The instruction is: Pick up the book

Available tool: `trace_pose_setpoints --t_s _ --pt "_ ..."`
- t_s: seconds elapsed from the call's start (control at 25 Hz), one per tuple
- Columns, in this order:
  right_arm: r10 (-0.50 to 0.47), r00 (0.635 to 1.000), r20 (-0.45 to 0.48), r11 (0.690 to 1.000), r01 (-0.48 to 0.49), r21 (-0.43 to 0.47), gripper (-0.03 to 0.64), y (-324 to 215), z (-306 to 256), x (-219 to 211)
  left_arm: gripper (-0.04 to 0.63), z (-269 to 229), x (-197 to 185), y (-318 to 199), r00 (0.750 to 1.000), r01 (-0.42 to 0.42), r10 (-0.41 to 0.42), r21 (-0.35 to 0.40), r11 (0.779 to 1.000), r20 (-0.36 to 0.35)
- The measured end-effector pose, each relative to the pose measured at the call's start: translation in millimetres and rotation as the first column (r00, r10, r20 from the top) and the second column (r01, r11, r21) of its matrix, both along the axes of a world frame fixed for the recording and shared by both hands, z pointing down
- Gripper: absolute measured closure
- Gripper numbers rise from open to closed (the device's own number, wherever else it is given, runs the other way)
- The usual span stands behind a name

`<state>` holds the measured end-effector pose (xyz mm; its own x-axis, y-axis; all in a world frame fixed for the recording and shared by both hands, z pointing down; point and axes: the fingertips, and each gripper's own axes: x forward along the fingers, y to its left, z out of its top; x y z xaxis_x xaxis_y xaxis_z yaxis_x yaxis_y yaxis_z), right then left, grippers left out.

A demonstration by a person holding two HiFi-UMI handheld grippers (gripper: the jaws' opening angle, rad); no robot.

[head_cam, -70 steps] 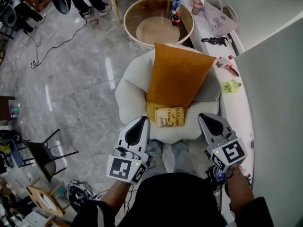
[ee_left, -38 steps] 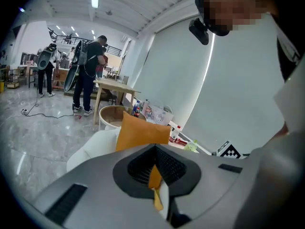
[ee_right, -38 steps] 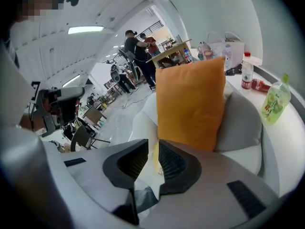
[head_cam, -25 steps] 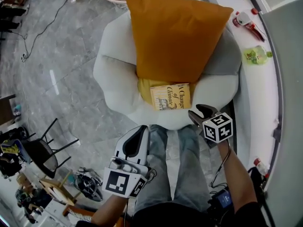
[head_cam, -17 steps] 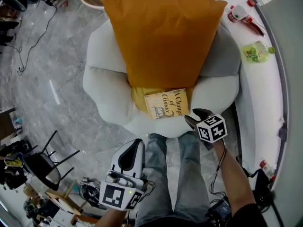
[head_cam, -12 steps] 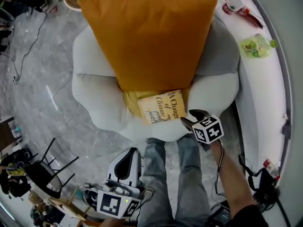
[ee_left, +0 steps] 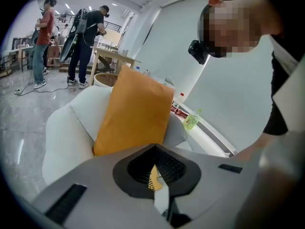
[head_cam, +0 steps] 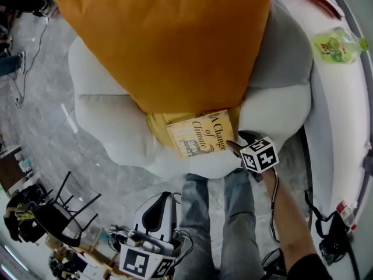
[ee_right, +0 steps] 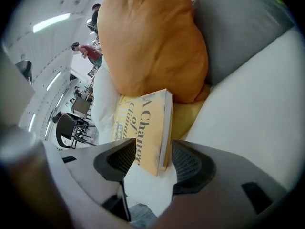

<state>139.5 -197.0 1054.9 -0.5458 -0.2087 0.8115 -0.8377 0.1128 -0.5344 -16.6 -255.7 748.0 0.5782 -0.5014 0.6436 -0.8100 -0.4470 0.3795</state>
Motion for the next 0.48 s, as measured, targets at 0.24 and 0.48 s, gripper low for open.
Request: trace_pose_setpoints --t_s 0.24,0.48 --pt "-0.003 1.000 0.015 1.000 0.004 -0.027 0.370 -7 23 4 0.586 15 8 -8 1.000 0.016 -0.017 -0.017 1.000 -0.025" --pt "-0.090 0.995 0.051 0.995 0.093 -0.046 0.362 -16 33 -14 0.586 22 0 -17 0.999 0.037 -0.037 -0.036 0.999 -0.014"
